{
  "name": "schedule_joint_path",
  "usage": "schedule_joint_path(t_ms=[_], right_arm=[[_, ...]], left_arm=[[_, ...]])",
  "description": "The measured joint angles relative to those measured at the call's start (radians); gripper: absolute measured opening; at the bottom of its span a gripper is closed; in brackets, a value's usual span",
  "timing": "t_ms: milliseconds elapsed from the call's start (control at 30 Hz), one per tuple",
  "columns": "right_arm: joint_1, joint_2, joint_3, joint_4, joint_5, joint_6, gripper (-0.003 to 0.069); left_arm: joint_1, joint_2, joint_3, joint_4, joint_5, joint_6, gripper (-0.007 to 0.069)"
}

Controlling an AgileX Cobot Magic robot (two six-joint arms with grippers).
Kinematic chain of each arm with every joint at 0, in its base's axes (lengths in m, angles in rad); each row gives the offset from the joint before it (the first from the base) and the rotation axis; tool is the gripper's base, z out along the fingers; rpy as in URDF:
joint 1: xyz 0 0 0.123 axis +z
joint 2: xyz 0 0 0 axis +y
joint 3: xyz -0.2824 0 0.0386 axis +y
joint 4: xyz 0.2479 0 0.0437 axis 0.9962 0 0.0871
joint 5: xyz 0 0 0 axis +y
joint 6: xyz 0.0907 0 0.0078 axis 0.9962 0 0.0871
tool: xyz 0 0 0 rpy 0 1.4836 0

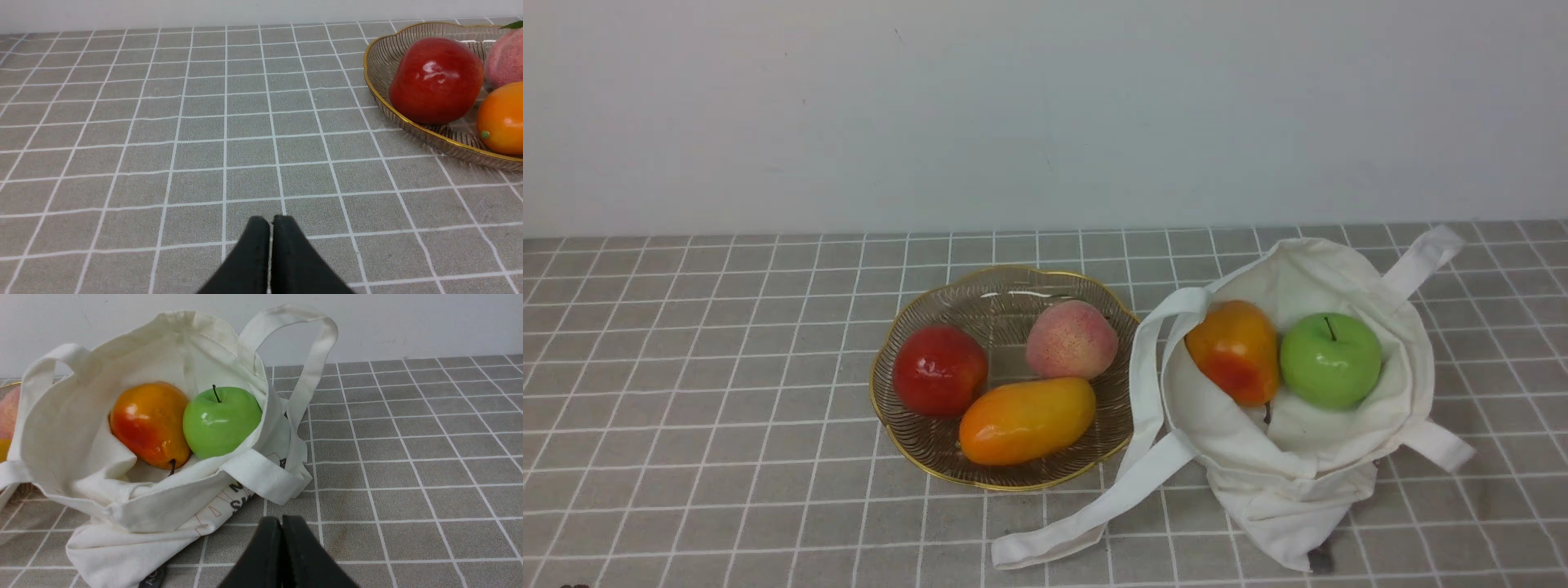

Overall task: Take the fruit out of the bag on the grey coffee tablecloth and place them on the plate.
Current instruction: 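Reach into the cloth bag and grasp a fruit inside it with the right gripper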

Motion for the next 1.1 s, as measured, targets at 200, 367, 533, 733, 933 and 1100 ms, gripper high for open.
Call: schedule_joint_path(t_ms=[200,367,533,733,933,1100], right_arm=[[0.0,0.0,0.0,0.0,0.0,0.0,-0.0015],[0.0,0.0,0.0,0.0,0.0,0.0,-0.0015],[0.0,0.0,0.0,0.0,0.0,0.0,-0.0015],[0.0,0.0,0.0,0.0,0.0,0.008,-0.0015],[0.0,0.0,0.0,-0.004,0.0,0.0,-0.0015],[0.0,0.0,0.0,-0.01,-0.001,-0.015,-0.0015]], left_arm=[[0.0,0.0,0.0,0.0,0.0,0.0,-0.0008],[0.0,0.0,0.0,0.0,0.0,0.0,-0.0008],[0.0,0.0,0.0,0.0,0.0,0.0,-0.0008],[0.0,0.0,0.0,0.0,0.0,0.0,-0.0008],[0.0,0.0,0.0,0.0,0.0,0.0,-0.0008],[0.0,0.0,0.0,0.0,0.0,0.0,-0.0008]])
